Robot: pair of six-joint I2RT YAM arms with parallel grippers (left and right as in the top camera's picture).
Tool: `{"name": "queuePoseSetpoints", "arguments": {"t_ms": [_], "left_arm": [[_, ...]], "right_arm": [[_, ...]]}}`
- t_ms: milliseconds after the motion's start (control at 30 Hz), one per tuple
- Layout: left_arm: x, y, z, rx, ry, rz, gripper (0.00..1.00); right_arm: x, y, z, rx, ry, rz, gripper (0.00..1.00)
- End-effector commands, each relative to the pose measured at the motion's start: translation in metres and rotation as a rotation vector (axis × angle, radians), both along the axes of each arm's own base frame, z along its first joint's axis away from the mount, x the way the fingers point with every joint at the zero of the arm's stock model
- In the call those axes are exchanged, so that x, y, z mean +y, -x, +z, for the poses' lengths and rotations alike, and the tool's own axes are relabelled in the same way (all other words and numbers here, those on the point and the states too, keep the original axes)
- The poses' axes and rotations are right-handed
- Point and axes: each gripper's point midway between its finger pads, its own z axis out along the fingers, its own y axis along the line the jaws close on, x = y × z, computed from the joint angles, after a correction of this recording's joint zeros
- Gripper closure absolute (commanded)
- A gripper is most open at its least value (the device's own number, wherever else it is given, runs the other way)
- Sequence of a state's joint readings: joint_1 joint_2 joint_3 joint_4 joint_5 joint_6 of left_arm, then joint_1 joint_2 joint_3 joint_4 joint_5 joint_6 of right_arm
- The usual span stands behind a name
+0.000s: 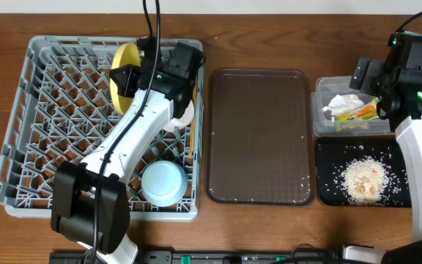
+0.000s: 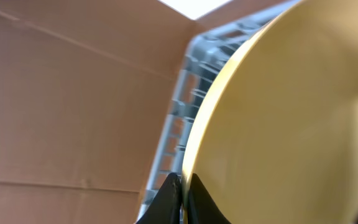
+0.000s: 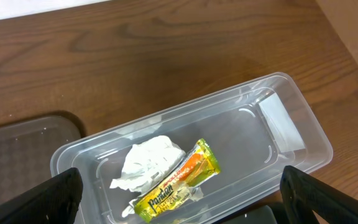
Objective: Sort waste into correct bins and load items into the dishwasher rack
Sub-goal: 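Lift the yellow plate and carry it over the rack's upper left, then stand the yellow plate upright in the rack and hold it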
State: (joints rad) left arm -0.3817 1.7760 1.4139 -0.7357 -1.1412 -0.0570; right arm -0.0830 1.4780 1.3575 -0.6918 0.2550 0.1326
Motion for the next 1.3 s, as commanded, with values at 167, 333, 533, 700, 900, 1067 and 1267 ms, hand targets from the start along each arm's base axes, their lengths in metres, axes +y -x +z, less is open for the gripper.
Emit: {"name": "queuePoseSetpoints", "arguments": {"t_ms": [167,333,533,700,900,1067,1267], "left_arm": [[-0.034,-0.002,-0.050,0.100,0.295,-0.095,0.84],[-0.043,-0.001,-0.058,0.107,0.375,-0.106,0.59],[-0.048,-0.002,-0.024,-0.004,0.460,-0.119,0.32],[-0.077,0.008,0.027,-0.126,0.760,-0.234,0.21],[-0.096,0.035,0.083,-0.261,1.096,-0.322,0.18],[-0.091,0.050,0.096,-0.278,1.102,-0.335,0.13],[-0.087,0.062,0.079,-0.198,1.085,-0.291,0.12]], "right_arm": [[-0.003,0.001,0.009,-0.023,-0.002,-0.013,0.01],[-0.003,0.001,0.009,-0.024,-0.003,-0.013,0.01],[-0.003,0.001,0.009,-0.023,-0.002,-0.013,0.01],[-0.003,0.001,0.009,-0.023,-0.002,-0.013,0.01],[-0.003,0.001,0.009,-0.023,-0.002,-0.013,0.01],[-0.003,0.001,0.009,-0.023,-0.002,-0.013,0.01],[-0.003,0.001,0.009,-0.023,-0.002,-0.013,0.01]]}}
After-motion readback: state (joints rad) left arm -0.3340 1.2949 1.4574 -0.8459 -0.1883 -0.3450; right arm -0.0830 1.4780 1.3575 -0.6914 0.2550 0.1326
